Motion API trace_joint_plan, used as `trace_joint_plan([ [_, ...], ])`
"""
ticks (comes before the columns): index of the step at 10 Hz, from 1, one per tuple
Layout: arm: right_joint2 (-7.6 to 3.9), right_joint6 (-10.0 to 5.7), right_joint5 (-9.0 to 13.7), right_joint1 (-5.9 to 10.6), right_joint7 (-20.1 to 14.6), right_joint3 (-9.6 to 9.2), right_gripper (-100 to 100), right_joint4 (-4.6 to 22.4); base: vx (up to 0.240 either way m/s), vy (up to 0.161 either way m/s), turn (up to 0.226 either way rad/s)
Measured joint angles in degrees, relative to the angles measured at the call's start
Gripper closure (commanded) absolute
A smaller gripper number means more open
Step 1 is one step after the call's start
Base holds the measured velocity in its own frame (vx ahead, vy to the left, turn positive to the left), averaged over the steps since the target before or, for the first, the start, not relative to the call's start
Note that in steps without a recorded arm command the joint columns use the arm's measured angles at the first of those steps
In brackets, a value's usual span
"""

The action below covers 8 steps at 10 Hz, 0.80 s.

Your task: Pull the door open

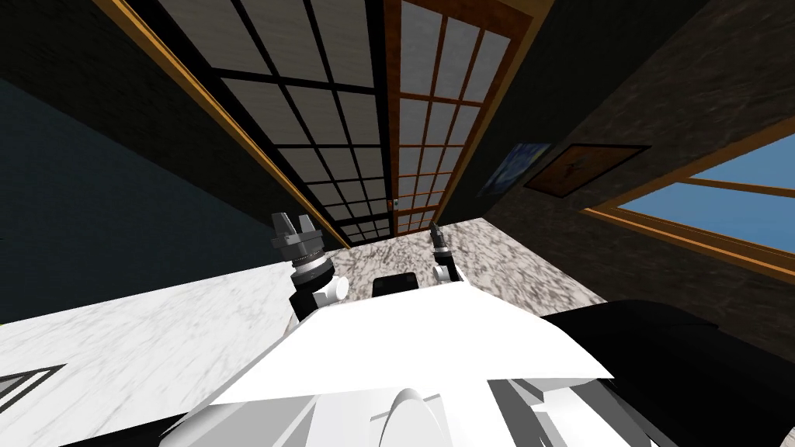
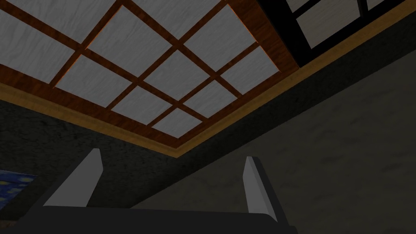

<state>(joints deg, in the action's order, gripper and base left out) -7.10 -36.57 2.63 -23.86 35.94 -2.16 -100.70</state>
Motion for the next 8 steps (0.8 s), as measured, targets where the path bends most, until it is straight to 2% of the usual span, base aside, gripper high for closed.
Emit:
trace_joint_plan([
  [5, -0.35, -1.43, 0.9, 0.80, 7.6, -0.08, -100, 6.1, 0.114, 0.029, 0.077],
  [8, -0.99, -2.44, 1.7, 2.03, 11.8, 0.28, -100, 10.6, 0.113, 0.029, 0.078],
])
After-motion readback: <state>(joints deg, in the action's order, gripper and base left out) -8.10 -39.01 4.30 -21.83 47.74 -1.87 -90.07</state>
